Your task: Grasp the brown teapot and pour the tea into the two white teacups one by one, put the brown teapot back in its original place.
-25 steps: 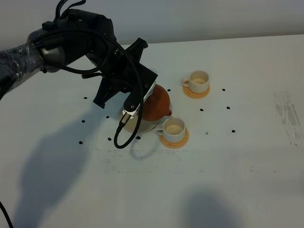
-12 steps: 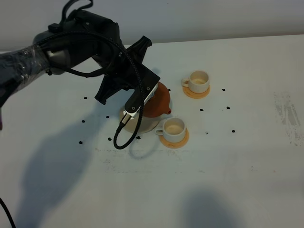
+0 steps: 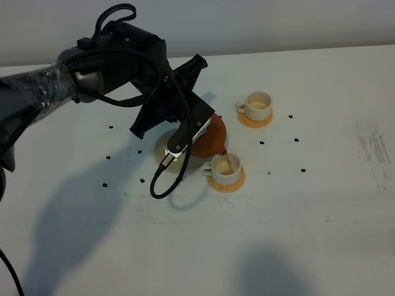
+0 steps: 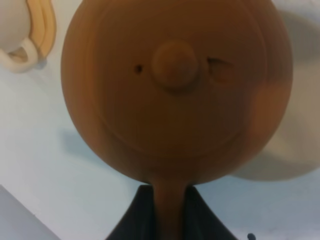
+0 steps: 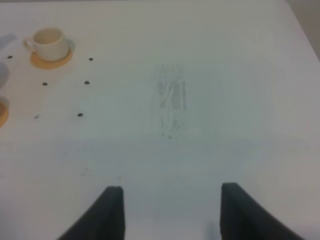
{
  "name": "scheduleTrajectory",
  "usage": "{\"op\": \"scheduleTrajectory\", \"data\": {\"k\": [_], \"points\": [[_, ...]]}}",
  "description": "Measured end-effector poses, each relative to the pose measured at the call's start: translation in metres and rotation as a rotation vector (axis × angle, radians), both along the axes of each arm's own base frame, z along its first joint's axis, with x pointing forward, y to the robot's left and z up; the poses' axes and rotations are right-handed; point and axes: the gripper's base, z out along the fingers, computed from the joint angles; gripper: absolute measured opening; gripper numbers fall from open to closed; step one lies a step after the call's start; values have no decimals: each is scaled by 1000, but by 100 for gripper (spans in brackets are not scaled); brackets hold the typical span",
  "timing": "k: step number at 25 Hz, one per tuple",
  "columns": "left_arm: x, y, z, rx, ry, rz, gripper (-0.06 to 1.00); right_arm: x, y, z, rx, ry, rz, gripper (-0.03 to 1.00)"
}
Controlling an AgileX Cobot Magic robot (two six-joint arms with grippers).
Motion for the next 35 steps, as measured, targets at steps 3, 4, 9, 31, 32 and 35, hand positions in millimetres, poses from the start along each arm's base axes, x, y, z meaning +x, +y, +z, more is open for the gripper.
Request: {"op": "scheduleTrajectory", "data": {"k": [3, 4, 9, 31, 32, 35], "points": [[0, -1, 0, 11, -10, -17, 10, 0, 0, 0, 0, 0, 0, 45], [0, -1, 0, 12, -14, -20, 10, 0, 0, 0, 0, 0, 0, 45], [1, -2, 1, 27, -42, -37, 10, 0, 0, 0, 0, 0, 0, 45], [-1, -9, 2, 60, -88, -113, 10, 0, 0, 0, 0, 0, 0, 45], [-1, -9, 2, 62, -89, -117, 10, 0, 0, 0, 0, 0, 0, 45], [-1, -9, 2, 69, -93, -129, 10, 0, 0, 0, 0, 0, 0, 45]]}}
